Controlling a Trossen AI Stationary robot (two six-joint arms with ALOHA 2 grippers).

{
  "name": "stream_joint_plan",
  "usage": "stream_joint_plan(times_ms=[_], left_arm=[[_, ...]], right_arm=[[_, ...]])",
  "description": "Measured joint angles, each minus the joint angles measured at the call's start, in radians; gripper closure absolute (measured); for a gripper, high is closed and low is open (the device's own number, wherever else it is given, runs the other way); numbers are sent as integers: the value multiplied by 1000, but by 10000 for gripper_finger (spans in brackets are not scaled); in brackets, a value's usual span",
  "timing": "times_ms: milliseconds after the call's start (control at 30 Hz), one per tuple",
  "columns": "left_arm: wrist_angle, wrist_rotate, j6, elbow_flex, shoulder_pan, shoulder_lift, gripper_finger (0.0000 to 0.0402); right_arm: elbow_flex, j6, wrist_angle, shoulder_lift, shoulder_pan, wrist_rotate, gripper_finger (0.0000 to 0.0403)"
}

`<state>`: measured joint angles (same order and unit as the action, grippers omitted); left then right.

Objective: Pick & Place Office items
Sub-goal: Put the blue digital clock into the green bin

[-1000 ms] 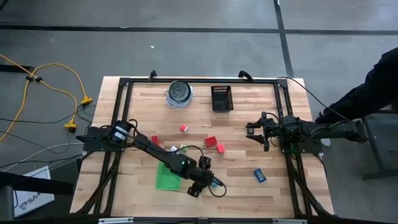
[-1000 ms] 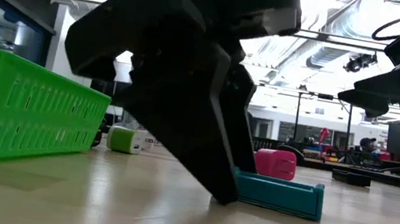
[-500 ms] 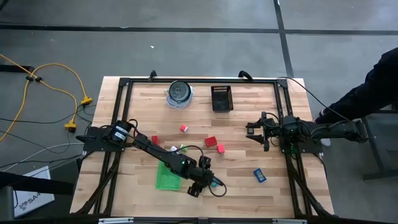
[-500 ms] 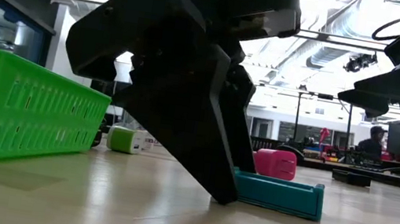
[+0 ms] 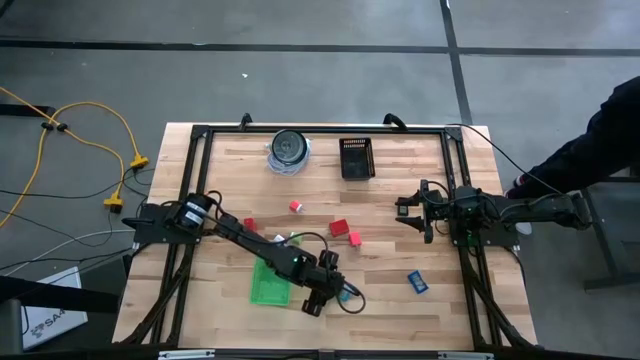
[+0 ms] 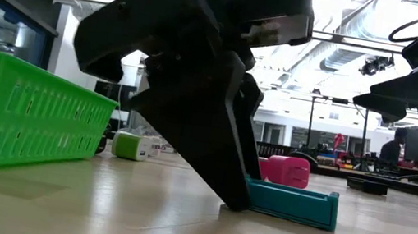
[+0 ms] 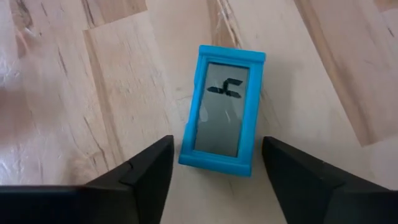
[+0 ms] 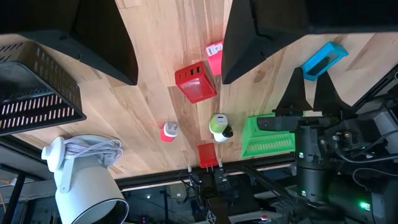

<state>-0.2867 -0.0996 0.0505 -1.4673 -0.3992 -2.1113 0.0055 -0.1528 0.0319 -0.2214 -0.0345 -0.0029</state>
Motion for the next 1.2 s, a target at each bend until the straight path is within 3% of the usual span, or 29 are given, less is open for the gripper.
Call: stream_joint_plan(times_ms=[433,1200], left_arm=[[3,-3,2,0,0,0,245],[3,-3,11,0,0,0,239]], right_arm=[[0,0,0,0,0,0,183],[0,0,0,0,0,0,183]])
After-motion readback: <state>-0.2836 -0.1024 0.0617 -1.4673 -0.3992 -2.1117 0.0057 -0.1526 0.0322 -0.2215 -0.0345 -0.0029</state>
